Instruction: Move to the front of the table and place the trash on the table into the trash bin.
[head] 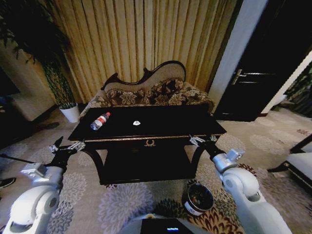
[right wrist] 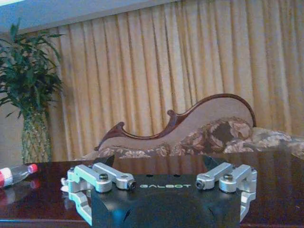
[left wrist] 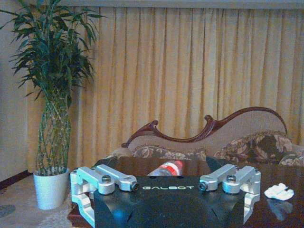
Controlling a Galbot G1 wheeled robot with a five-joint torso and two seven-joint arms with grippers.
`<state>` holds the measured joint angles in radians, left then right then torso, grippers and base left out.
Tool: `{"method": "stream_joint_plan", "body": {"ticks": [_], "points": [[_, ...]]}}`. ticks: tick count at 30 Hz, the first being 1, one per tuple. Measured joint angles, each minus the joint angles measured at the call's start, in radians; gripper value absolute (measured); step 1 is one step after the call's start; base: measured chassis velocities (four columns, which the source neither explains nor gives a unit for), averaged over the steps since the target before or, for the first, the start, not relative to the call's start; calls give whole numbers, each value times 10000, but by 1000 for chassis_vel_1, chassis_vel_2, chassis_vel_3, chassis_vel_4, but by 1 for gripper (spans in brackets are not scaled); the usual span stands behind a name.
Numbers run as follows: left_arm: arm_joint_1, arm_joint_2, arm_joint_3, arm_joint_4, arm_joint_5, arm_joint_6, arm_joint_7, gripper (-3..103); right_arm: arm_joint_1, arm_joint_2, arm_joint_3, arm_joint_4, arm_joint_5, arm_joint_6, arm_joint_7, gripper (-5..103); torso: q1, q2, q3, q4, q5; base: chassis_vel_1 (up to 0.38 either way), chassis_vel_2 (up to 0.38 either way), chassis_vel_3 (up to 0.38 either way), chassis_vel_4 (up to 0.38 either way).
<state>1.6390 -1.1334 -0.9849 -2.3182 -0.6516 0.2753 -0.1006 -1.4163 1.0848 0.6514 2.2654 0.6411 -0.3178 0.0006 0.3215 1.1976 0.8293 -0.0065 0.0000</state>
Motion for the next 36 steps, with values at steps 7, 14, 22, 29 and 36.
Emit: {"method": "stream_joint_plan", "body": {"ticks": [7, 14, 22, 29, 36], "points": [[-224, -71, 280, 221, -122, -12, 18, 100, 127, 387, -370, -227, -941, 171, 0, 100, 1, -1, 0, -1, -3, 0, 0, 0, 0], [-411, 57, 219, 177, -175, 90, 16, 100, 477, 377, -560, -345, -1194, 160, -2, 100, 0, 0, 0, 0, 0, 0, 0, 0, 0], [-372, 35, 180, 171, -121, 86, 58, 100, 305, 327, -584, -495, -1508, 329, -7, 100, 0, -1, 0, -1, -1, 0, 0, 0, 0], [-353, 25, 202, 224, -73, -6, 150, 100, 356, 481, -672, -628, -1749, 425, -7, 100, 0, -1, 0, 0, 0, -32, 37, 41, -36], [-271, -28, 102, 169, -73, -89, 161, 100, 359, 450, -714, -575, -1754, 426, -7, 100, 0, -2, 0, -1, -1, -85, 91, 80, -91]]}}
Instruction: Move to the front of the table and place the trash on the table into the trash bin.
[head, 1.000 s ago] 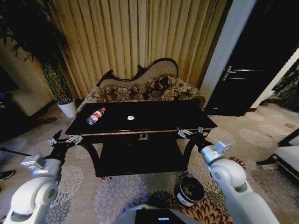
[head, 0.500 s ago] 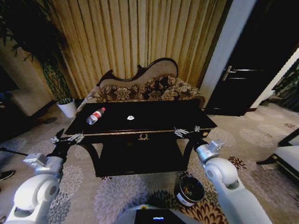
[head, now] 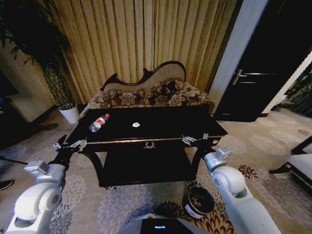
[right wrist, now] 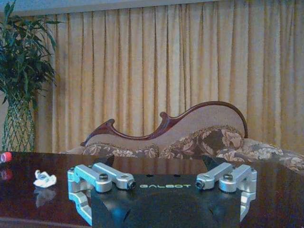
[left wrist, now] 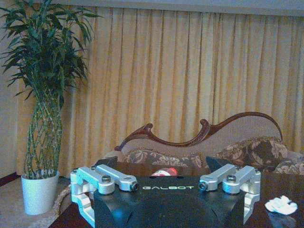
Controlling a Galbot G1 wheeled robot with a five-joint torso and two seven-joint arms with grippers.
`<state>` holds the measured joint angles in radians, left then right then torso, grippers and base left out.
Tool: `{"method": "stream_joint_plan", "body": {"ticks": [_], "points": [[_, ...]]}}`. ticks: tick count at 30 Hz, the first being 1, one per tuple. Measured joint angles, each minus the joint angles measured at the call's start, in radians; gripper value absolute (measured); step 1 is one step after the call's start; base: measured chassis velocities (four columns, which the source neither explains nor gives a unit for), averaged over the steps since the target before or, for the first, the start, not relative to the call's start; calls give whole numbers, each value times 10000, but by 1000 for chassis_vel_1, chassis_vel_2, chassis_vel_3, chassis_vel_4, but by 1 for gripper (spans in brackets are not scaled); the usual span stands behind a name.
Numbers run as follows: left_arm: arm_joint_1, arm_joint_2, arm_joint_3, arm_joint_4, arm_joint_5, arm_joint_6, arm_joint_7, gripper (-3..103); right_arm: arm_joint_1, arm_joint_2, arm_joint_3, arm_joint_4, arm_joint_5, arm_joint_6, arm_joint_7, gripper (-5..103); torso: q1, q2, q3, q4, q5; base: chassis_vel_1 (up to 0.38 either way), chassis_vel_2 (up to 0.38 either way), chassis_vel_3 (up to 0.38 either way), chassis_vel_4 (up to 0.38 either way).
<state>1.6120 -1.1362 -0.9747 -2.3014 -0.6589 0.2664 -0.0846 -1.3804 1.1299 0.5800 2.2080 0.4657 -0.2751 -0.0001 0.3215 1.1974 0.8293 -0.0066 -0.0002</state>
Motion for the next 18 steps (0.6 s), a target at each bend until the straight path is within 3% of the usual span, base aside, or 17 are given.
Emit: {"method": "stream_joint_plan", "body": {"ticks": [18], "points": [[154, -96, 6, 6, 165, -152, 104, 100, 46, 112, -261, 35, -42, -4, 1, 100, 0, 0, 0, -1, 0, -72, 74, 77, -76]]}}
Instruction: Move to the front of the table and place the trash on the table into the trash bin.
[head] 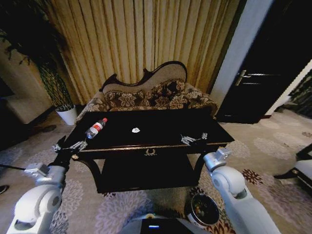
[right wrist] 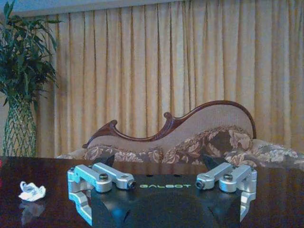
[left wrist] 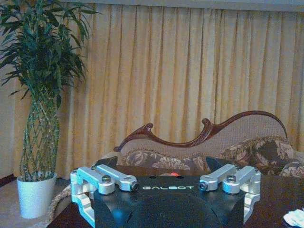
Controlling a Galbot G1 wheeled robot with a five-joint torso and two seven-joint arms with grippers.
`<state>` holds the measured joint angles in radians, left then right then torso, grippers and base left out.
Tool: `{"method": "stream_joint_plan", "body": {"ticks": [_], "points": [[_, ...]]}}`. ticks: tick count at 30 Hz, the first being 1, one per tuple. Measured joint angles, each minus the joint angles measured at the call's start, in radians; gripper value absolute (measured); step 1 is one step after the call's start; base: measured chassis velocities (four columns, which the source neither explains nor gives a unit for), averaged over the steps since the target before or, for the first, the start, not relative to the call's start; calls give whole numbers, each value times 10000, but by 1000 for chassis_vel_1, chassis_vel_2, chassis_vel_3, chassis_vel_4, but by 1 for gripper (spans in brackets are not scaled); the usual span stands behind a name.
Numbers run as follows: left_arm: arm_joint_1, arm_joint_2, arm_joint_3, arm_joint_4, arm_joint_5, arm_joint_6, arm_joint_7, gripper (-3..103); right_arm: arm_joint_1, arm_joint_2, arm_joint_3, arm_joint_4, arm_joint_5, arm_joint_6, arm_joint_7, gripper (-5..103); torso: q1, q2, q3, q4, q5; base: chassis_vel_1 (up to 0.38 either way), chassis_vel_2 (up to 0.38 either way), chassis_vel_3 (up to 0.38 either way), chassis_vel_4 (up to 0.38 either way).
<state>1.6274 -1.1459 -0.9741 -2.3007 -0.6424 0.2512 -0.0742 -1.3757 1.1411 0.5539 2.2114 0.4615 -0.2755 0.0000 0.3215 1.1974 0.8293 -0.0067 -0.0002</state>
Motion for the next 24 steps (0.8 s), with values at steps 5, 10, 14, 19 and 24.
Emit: {"method": "stream_joint_plan", "body": {"ticks": [5, 10, 14, 19, 24], "points": [[-14, -20, 40, 15, 5, -8, 30, 100, 142, 81, -215, -133, -76, -12, 0, 100, 0, -1, 0, 2, 1, -64, 67, 64, -69], [-5, -27, 46, 15, 12, -17, 43, 100, 174, 110, -297, -179, -172, -16, 0, 100, 1, -1, 0, 1, 0, -78, 57, 78, -61], [29, -61, 46, 35, 24, -35, 47, 100, 215, -41, -616, -73, -188, -372, 0, 100, 2, -1, 1, -1, 1, -12, 12, 13, -10], [130, -192, -63, 29, 32, -49, 46, 100, 1236, -629, -1818, -919, -7, -256, 2, 100, 0, 0, -1, 4, 1, 0, 0, 0, 0], [229, -282, -143, -92, 99, -54, 40, 100, 2052, -906, -2727, -1487, 300, -147, 0, 100, 0, 1, 0, 4, 1, 0, 0, 0, 0]]}}
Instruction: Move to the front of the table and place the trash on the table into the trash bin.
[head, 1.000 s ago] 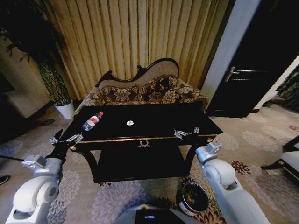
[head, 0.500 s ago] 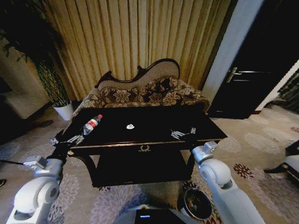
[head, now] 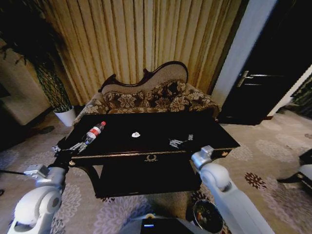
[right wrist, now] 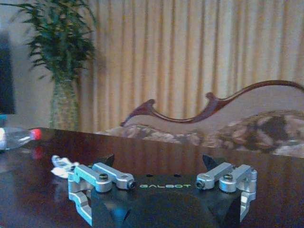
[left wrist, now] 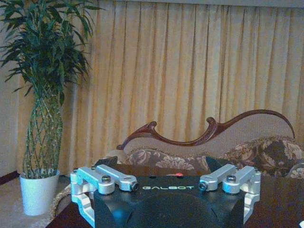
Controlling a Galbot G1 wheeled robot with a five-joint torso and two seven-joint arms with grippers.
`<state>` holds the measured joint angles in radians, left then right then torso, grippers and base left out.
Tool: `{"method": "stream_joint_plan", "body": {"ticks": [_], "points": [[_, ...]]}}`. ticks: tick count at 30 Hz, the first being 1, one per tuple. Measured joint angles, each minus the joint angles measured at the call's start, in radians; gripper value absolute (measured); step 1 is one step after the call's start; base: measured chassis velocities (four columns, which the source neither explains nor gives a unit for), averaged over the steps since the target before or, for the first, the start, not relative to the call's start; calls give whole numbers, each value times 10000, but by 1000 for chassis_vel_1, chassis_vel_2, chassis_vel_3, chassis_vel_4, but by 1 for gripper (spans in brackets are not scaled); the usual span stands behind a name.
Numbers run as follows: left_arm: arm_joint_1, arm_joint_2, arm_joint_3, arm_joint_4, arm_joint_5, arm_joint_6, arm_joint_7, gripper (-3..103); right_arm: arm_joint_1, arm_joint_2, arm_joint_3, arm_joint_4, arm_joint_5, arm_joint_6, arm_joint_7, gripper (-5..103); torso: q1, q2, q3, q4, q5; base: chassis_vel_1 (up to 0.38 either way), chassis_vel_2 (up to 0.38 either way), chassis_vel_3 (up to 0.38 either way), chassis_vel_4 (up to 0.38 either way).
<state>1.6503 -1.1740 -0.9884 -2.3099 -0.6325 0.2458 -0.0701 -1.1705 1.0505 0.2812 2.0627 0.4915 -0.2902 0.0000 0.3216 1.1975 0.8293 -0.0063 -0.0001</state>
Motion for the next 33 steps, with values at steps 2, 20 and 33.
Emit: {"method": "stream_joint_plan", "body": {"ticks": [2, 20, 33], "points": [[4, -75, -10, -110, 150, 0, -6, 100, 556, -61, -631, -356, 150, 58, 1, 100, 0, 0, 0, -3, -1, 0, 0, 0, 0], [37, -433, -7, -410, 789, 64, -62, 100, 3348, 431, -3681, -1904, 900, -218, 0, 100, 0, 0, 0, -3, -2, 0, 0, 0, 0], [140, -557, -19, -451, 949, 47, -58, 100, 4226, 1014, -4341, -3096, 826, -262, 0, 100, 0, 0, 0, -2, -1, 0, 0, 0, 0]]}}
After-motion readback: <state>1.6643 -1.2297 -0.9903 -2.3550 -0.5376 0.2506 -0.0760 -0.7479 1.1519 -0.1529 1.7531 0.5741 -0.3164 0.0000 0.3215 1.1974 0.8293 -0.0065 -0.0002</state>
